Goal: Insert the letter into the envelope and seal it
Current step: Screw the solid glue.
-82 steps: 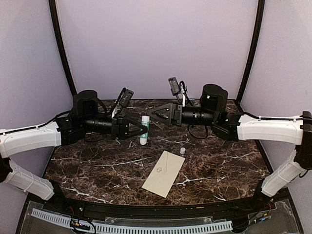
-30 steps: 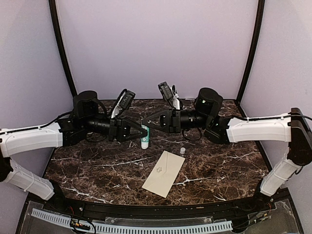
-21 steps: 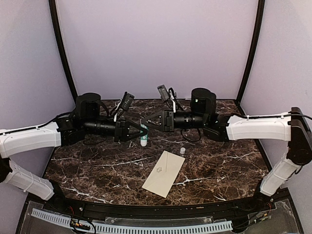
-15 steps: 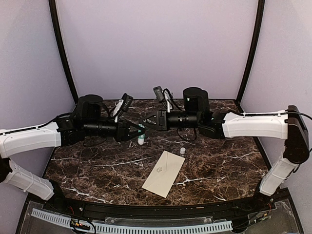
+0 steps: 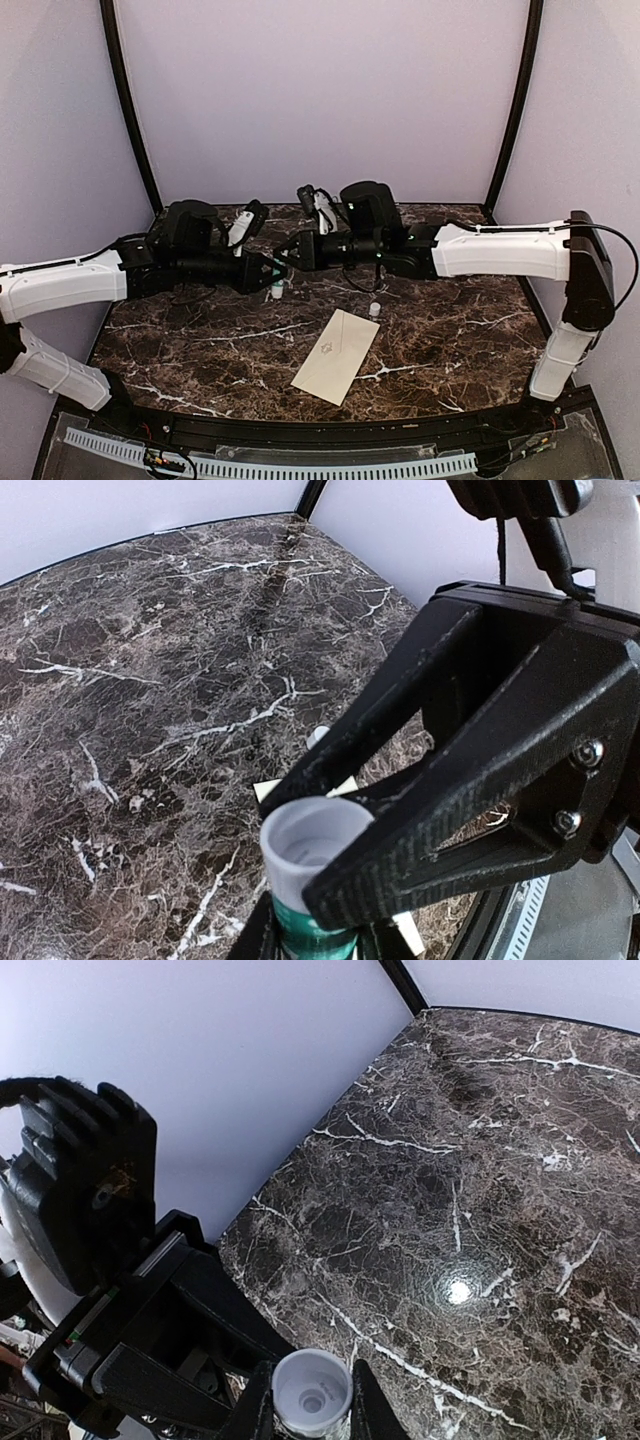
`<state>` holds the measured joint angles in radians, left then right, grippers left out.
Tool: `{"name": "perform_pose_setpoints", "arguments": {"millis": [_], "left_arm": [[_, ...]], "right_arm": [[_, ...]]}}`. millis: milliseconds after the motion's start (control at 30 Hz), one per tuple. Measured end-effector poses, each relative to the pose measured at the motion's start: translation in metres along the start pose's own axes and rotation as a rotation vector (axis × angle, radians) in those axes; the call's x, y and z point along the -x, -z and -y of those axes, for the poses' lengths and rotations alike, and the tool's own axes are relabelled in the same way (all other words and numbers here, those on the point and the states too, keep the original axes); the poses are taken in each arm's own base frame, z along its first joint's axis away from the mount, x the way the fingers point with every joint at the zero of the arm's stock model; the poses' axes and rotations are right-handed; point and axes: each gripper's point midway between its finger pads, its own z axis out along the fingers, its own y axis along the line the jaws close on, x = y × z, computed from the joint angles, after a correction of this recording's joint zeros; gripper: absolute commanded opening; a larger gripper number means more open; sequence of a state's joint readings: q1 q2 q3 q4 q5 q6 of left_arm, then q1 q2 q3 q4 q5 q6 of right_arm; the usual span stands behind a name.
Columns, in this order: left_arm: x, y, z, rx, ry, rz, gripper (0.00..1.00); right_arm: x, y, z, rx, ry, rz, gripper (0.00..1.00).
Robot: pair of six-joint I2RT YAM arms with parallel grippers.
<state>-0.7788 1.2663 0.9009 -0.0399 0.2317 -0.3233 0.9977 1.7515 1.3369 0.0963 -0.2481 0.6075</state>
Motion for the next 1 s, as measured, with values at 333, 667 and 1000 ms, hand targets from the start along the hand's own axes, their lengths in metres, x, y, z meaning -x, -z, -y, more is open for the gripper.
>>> {"name": "perform_pose_setpoints", "arguments": {"millis": [333,667,1000], "left_arm": [[-0.002,0.008,0.028,-0.180,-0.013,-0.012,0.00],[0.010,0.057,0.103,-0.648,-0.053,-0.007,0.00],[0.015,0.054,0.097,-0.589,-0.118,0.052,0.00]], "right_arm": [[-0.007,0.020,-0.016,0.189,0.001,0.007,0.05],[-0.003,0.069,-0.092,0.650,0.112,-0.009,0.14],[0.005,0.078,-0.092,0.566,0.121,0.031,0.61]]}}
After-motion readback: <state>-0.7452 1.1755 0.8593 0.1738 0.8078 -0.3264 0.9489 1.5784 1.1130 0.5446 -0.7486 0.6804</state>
